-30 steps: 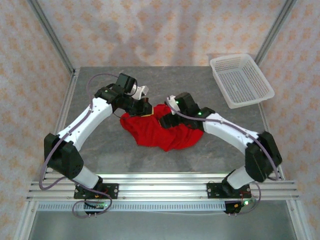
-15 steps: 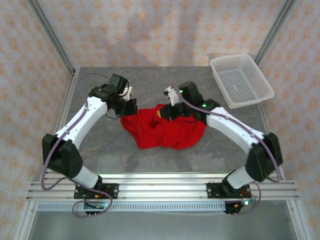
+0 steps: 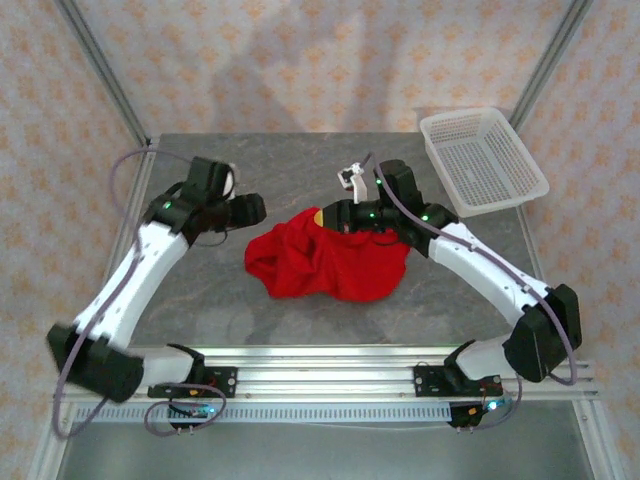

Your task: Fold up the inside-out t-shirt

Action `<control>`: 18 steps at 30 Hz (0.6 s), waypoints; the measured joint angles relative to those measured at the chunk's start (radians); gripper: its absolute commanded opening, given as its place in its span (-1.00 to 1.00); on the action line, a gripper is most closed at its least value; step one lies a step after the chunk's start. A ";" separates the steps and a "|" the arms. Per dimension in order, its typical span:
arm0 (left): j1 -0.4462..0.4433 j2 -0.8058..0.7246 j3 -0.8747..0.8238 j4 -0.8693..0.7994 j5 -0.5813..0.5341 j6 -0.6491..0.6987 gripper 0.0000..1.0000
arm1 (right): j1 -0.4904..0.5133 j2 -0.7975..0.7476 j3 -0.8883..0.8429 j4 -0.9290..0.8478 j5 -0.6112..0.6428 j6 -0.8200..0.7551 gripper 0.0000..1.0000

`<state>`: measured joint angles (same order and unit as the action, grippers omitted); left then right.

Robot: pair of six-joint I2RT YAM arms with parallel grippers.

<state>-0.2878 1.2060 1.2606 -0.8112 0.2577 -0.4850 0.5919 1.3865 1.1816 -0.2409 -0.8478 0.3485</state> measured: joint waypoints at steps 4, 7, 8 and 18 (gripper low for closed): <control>-0.099 -0.195 -0.085 0.013 -0.043 -0.127 0.12 | 0.000 0.024 0.000 -0.017 0.037 0.000 -1.00; -0.199 -0.226 -0.128 0.044 -0.050 -0.217 0.07 | 0.000 0.045 0.003 -0.027 0.052 0.002 -1.00; -0.235 -0.204 -0.130 0.056 -0.056 -0.239 0.07 | 0.000 0.053 0.006 -0.032 0.057 0.004 -1.00; -0.367 0.139 -0.049 0.136 -0.106 -0.291 -0.56 | 0.000 0.066 0.035 -0.076 0.071 0.009 -1.00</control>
<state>-0.6544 1.3449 1.2114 -0.6754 0.1520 -0.7765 0.5919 1.4521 1.2171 -0.3168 -0.7769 0.3576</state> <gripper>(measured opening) 0.240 0.039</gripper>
